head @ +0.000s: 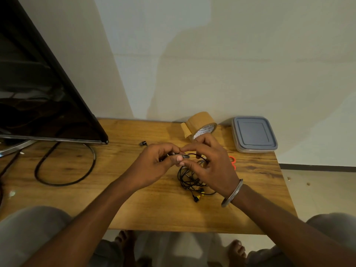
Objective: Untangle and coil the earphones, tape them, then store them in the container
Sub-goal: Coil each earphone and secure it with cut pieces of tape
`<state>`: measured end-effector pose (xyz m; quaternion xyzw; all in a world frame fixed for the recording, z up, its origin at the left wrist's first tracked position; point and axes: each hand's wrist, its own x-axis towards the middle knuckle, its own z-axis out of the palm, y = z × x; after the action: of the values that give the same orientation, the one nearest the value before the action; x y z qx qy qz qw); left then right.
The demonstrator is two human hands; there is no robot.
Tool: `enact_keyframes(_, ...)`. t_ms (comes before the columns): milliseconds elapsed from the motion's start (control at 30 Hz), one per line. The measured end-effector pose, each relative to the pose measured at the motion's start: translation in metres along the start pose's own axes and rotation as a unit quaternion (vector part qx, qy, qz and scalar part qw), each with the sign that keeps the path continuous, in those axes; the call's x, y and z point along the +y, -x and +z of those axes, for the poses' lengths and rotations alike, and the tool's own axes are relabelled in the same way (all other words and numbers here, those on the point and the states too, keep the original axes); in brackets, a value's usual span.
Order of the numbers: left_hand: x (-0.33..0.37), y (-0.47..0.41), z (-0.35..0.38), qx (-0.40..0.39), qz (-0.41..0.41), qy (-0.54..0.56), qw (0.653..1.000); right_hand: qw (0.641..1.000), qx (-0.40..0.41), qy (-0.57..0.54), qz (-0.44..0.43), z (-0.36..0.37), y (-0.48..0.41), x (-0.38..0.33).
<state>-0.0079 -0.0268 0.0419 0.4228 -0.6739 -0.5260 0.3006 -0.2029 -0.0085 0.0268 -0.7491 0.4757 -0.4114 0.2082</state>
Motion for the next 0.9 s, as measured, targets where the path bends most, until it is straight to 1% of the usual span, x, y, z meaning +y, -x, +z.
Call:
enact_keyframes(67,0.001,0.000,0.000,0.003,-0.006,0.011,1.000,1.000,0.011,-0.011,-0.006,0.001,0.001,-0.001)
enact_keyframes(167,0.001,0.000,0.000,0.019,-0.013,0.016,1.000,1.000,0.017,0.008,-0.015,0.002,0.001,-0.002)
enact_keyframes(267,-0.004,-0.002,-0.004,0.051,-0.017,-0.010,0.998,0.999,0.039,0.022,0.001,0.000,0.001,0.000)
enact_keyframes(367,-0.006,-0.004,-0.009,0.087,-0.019,-0.027,0.996,0.997,0.070,0.002,0.029,0.000,0.000,-0.001)
enact_keyframes(533,-0.004,-0.004,-0.012,0.115,-0.006,-0.045,0.992,0.987,0.123,-0.055,0.090,0.000,-0.002,0.001)
enact_keyframes(600,-0.004,-0.005,-0.013,0.124,-0.012,-0.033,0.992,0.980,0.120,-0.090,0.129,0.000,-0.002,0.005)
enact_keyframes(667,-0.004,-0.004,-0.013,0.114,-0.012,-0.023,0.993,0.980,0.091,-0.102,0.145,0.002,0.000,0.006)
enact_keyframes(733,-0.003,-0.003,-0.008,0.088,-0.006,-0.023,0.996,0.991,0.051,-0.066,0.104,0.003,0.001,0.002)
enact_keyframes(800,-0.002,-0.001,-0.002,0.062,0.003,-0.019,0.998,0.999,0.015,-0.012,0.026,0.006,0.003,0.000)
enact_keyframes(833,-0.003,-0.001,0.000,0.053,0.004,-0.015,0.998,1.000,0.010,0.007,0.002,0.008,0.005,0.000)
enact_keyframes(900,-0.004,-0.001,0.000,0.048,0.003,-0.014,0.999,0.999,0.023,0.029,-0.007,0.009,0.006,0.000)
